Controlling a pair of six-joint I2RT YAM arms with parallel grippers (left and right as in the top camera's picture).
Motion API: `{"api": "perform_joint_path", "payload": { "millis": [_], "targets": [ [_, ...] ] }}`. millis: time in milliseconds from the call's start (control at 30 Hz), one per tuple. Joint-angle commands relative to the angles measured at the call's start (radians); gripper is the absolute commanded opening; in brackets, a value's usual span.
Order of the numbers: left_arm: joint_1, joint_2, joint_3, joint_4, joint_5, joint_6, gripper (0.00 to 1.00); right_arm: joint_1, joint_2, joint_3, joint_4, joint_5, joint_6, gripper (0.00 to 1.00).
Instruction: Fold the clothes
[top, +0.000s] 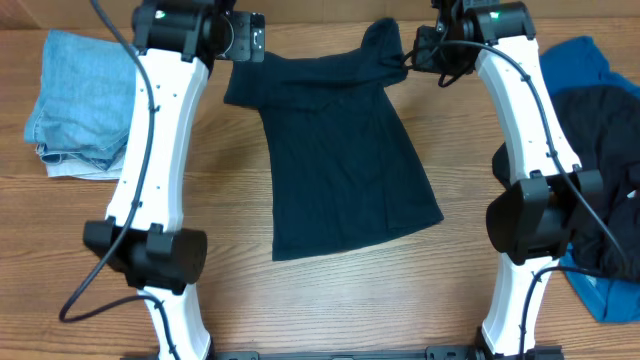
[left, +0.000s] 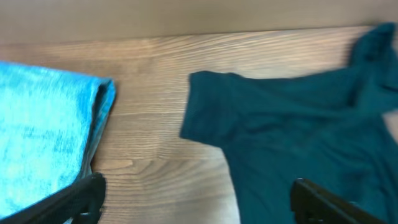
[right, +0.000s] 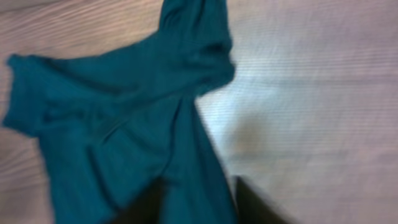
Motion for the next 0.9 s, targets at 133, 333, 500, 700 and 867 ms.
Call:
{"api": "perform_joint_path", "payload": {
  "millis": [133, 333, 500, 700, 867],
  "targets": [
    [-0.005, 0.021, 0.008, -0.042, 0.136, 0.26, 0.68, 0.035, -0.031, -0.074, -0.202, -0.192, 0.055, 0.04],
    [-0.005, 0.153, 0.008, -0.009, 0.162, 0.315, 0.73, 0.077, -0.031, -0.332, -0.175, -0.092, 0.149, 0.04],
    [-0.005, 0.191, 0.008, 0.075, 0.195, 0.348, 0.77, 0.09, -0.031, -0.54, -0.099, -0.094, 0.237, 0.04],
    [-0.005, 0.235, 0.008, 0.139, 0.232, 0.386, 0.82, 0.127, -0.031, -0.728, 0.063, 0.041, 0.371, 0.04],
    [-0.005, 0.267, 0.008, 0.166, 0.232, 0.386, 0.82, 0.089, -0.031, -0.838, 0.16, 0.232, 0.412, 0.04]
  ]
}}
